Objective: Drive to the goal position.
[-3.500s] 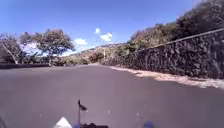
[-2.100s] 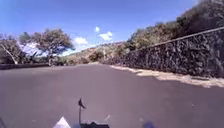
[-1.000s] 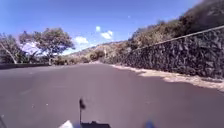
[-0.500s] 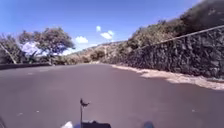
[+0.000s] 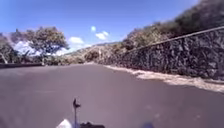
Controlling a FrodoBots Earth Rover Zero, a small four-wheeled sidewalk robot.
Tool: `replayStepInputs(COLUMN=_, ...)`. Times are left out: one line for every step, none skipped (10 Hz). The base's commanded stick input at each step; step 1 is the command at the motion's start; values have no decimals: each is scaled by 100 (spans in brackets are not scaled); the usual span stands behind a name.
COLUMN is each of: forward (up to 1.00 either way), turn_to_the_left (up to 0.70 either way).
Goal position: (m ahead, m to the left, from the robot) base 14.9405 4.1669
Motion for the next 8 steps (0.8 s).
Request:
replayStepInputs(forward=50, turn_to_the_left=0)
replayStepInputs(forward=50, turn_to_the_left=0)
replayStepInputs(forward=50, turn_to_the_left=0)
replayStepInputs(forward=50, turn_to_the_left=0)
replayStepInputs(forward=50, turn_to_the_left=0)
replayStepInputs(forward=50, turn_to_the_left=0)
replayStepInputs(forward=50, turn_to_the_left=0)
replayStepInputs(forward=50, turn_to_the_left=0)
